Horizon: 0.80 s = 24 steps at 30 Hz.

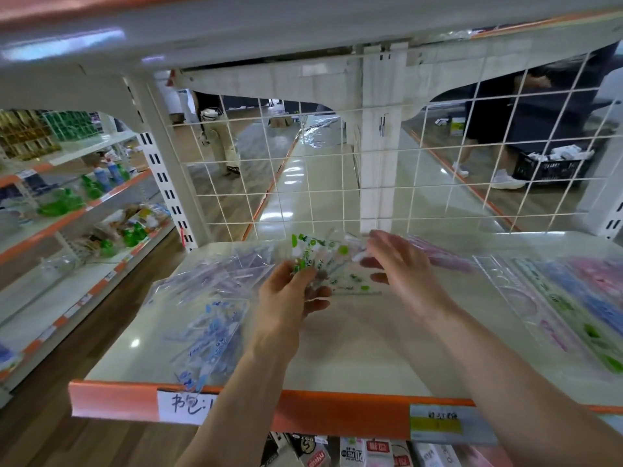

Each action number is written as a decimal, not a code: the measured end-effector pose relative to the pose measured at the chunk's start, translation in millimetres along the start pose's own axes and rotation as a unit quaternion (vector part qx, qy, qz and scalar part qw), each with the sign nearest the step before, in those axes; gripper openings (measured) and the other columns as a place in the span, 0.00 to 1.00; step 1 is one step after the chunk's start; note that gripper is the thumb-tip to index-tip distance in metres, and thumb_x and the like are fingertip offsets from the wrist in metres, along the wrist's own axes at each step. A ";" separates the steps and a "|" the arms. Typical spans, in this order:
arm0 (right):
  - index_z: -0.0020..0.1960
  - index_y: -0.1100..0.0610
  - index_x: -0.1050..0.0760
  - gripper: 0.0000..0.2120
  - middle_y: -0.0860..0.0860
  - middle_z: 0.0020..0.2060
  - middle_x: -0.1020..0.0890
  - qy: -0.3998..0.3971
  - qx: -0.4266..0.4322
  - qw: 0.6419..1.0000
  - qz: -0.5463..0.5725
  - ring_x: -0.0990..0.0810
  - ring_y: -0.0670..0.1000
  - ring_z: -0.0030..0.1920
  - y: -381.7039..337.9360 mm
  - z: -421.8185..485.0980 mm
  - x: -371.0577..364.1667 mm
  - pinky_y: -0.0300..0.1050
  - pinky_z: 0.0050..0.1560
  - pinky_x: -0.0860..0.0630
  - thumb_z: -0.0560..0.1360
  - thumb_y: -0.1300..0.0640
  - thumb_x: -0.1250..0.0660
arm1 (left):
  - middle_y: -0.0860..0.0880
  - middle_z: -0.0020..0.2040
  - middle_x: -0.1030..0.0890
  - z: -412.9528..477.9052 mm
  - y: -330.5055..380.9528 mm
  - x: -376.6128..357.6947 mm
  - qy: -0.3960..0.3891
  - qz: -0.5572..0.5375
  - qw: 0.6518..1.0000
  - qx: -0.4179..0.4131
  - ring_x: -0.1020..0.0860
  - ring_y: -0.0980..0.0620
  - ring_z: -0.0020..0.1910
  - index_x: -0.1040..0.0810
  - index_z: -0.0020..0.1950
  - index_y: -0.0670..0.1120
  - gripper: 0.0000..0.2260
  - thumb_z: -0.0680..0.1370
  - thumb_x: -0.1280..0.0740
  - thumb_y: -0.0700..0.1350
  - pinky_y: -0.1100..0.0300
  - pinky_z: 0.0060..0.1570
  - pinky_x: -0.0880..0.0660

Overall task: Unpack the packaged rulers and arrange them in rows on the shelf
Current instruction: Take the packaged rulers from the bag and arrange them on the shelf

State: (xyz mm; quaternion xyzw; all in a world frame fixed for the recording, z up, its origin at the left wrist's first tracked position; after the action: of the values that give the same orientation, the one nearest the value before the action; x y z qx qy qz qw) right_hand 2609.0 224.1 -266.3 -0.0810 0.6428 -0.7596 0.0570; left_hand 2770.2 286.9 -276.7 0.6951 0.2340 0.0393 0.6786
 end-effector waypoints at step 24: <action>0.39 0.55 0.21 0.07 0.48 0.33 0.18 0.086 -0.064 0.977 0.185 0.22 0.45 0.33 -3.0 1.4 5.6 0.38 0.33 0.27 0.76 0.60 0.33 | 0.42 0.43 0.16 6.7 -0.7 10.3 0.030 -0.175 0.983 0.039 0.16 0.47 0.35 0.26 0.50 0.39 0.03 0.80 0.38 0.38 0.58 0.32 0.20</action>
State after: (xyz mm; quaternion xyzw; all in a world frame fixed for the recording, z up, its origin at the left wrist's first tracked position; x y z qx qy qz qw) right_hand 2603.9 222.1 -262.9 0.1011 0.6967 -0.6972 0.1354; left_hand 2781.6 284.5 -280.6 0.6677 0.3734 -0.0683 0.6404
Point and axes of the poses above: each hand's wrist, its own z-axis towards the middle knuckle, its own x-axis out of the back of the hand, y = z × x, the point moved 4 cm from there along z, towards the middle knuckle
